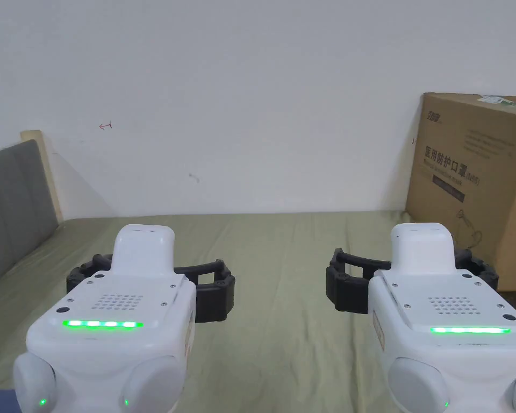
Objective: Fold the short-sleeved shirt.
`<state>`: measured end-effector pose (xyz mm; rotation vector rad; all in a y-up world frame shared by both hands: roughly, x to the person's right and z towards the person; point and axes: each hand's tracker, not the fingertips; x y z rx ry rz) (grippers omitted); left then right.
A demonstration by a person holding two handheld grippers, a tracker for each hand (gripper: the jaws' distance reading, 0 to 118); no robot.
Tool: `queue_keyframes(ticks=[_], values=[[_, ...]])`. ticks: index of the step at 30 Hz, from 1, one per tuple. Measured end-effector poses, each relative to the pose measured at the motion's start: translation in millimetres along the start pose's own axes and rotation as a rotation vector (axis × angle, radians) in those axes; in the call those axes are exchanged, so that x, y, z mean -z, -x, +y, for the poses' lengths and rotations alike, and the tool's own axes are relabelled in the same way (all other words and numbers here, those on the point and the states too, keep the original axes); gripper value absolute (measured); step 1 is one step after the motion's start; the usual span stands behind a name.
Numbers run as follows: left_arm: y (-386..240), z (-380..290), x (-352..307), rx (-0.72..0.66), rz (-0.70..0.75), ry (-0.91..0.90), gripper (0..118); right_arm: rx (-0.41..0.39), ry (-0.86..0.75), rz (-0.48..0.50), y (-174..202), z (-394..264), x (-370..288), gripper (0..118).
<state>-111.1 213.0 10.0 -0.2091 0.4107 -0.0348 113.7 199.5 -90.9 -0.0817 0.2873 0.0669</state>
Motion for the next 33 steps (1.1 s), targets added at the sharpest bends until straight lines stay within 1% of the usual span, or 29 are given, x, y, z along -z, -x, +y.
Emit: queue_keyframes(ticks=[2, 4, 5, 11, 13, 18, 20, 22, 24, 26, 30, 33], values=[[5, 4, -1, -0.017, 0.011, 0.011, 117, 0.008, 0.005, 0.009, 0, 0, 0, 118], [11, 6, -2, -0.069, -0.04, 0.019, 117, 0.008, 0.008, 0.013, 0, 0, -1, 118], [13, 7, -3, -0.086, -0.035, 0.022, 117, 0.007, 0.01, 0.012, 0, -1, 0, 118], [14, 2, -3, -0.043, -0.017, 0.0, 117, 0.003, 0.016, 0.021, 0, -1, 2, 118], [14, 1, -5, -0.052, -0.01, -0.013, 117, 0.0, 0.016, 0.023, 1, -1, 3, 118], [3, 5, 0, -0.055, 0.149, 0.065, 117, -0.005, 0.022, 0.027, 4, -2, 5, 118], [5, 3, 0, -0.06, 0.122, 0.04, 117, -0.003, 0.032, 0.032, 3, -3, 4, 118], [9, 0, 1, -0.095, 0.065, -0.004, 117, 0.0, 0.039, 0.042, 3, -4, 5, 118], [9, 1, 1, -0.105, 0.061, 0.0, 117, -0.006, 0.04, 0.037, 2, -6, 4, 118], [8, 1, -2, -0.095, 0.042, -0.006, 117, -0.014, 0.043, 0.023, 2, -7, 5, 118], [3, 1, -3, -0.053, 0.037, -0.031, 117, -0.002, 0.043, 0.027, 0, -8, 5, 118], [3, 1, -3, -0.046, 0.029, -0.042, 117, -0.004, 0.047, 0.021, -1, -8, 6, 118]])
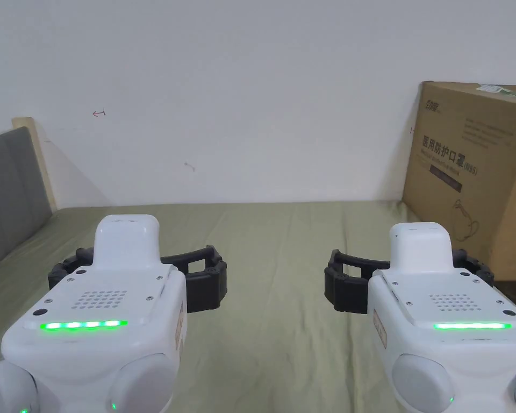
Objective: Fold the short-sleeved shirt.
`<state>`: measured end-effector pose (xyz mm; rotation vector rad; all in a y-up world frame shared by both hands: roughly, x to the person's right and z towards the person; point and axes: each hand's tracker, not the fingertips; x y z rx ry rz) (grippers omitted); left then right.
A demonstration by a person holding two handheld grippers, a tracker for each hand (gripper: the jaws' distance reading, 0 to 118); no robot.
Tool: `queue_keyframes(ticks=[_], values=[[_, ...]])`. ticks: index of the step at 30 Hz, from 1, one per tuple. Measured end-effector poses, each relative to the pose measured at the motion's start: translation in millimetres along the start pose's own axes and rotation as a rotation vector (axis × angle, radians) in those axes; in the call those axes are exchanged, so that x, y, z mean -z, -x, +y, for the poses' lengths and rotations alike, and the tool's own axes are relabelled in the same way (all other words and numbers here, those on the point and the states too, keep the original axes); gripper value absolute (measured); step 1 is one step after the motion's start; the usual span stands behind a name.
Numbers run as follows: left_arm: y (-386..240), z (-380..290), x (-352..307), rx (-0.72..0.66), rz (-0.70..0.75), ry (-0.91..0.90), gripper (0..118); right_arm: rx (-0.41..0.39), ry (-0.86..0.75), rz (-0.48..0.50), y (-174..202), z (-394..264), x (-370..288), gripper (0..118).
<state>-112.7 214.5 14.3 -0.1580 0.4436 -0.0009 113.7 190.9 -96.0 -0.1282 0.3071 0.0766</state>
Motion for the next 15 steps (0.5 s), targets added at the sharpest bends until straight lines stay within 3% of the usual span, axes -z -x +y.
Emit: queue_keyframes(ticks=[15], values=[[-1, -13, 0, 0.051, 0.007, -0.04, 117, -0.009, 0.018, 0.005, -1, -6, 2, 118]])
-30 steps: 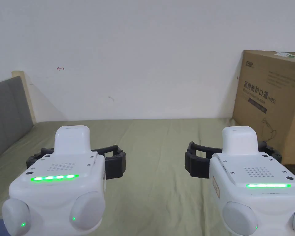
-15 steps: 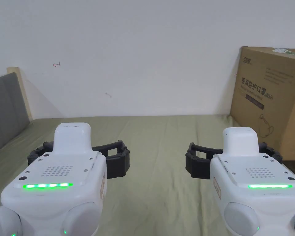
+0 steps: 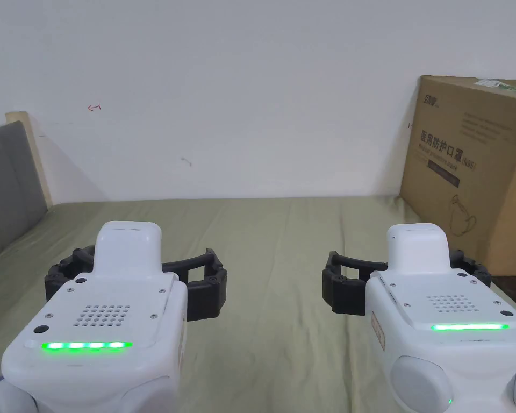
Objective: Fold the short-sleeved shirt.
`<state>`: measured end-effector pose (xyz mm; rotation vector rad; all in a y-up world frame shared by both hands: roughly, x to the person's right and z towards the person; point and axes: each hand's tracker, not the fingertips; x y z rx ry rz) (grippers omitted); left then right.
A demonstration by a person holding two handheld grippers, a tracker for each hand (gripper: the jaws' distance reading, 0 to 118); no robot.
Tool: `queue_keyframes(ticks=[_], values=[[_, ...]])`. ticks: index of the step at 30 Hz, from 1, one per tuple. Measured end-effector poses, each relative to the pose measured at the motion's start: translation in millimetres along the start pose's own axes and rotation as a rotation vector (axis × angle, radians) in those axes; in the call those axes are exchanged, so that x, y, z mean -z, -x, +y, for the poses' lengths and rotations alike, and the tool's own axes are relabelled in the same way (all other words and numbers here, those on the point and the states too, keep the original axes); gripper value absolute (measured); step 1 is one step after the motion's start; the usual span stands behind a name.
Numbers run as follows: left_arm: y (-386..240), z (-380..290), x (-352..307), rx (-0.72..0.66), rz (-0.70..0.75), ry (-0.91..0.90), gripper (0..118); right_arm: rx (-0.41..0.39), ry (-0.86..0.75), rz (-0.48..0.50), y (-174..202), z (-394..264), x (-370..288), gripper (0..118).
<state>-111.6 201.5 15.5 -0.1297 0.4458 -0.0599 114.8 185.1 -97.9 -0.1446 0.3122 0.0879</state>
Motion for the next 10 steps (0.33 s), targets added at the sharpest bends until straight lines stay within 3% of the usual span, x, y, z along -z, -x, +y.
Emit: queue_keyframes(ticks=[5, 10], values=[[-2.7, -2.1, 0.7, 0.01, -0.032, 0.023, 117, 0.004, 0.01, 0.002, -0.4, -2.0, 1.1, 118], [-7.1, 1.7, -1.1, -0.073, 0.099, 0.067, 117, 0.001, 0.011, -0.002, -2.3, -1.9, 2.5, 118]])
